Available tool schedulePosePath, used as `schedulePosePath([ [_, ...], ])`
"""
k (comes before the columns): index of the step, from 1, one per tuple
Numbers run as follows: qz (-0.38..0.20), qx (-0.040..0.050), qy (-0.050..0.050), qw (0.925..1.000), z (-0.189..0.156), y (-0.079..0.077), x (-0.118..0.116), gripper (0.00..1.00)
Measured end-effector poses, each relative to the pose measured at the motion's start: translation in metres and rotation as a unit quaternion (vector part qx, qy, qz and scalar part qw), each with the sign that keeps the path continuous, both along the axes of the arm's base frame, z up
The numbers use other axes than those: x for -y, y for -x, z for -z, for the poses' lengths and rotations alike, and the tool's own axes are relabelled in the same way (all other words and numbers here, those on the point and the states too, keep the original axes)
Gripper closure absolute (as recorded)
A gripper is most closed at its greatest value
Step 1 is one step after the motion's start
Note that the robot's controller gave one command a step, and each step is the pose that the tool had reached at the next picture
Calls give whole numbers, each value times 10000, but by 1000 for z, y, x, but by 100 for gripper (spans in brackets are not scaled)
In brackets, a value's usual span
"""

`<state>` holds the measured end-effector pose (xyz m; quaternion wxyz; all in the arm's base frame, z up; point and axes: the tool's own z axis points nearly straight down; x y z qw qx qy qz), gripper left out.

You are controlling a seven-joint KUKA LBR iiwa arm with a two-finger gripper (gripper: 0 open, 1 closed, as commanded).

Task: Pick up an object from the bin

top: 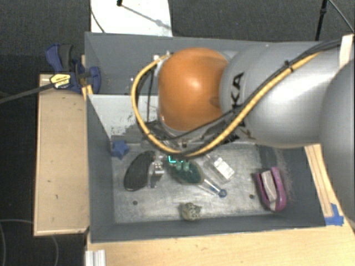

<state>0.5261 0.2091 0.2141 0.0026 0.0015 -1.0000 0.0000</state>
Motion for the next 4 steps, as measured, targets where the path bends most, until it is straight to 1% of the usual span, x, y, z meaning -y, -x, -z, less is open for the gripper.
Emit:
schedulePosePath([
  [1,-1075,6,-2,9942,135,-1,-23,0],
  [2,-1863,33,-5,9825,143,-12,2,0],
  [3,-1837,43,-17,9830,142,-12,1,100],
  [4,-2541,80,-14,9671,-33,-15,-7,100],
])
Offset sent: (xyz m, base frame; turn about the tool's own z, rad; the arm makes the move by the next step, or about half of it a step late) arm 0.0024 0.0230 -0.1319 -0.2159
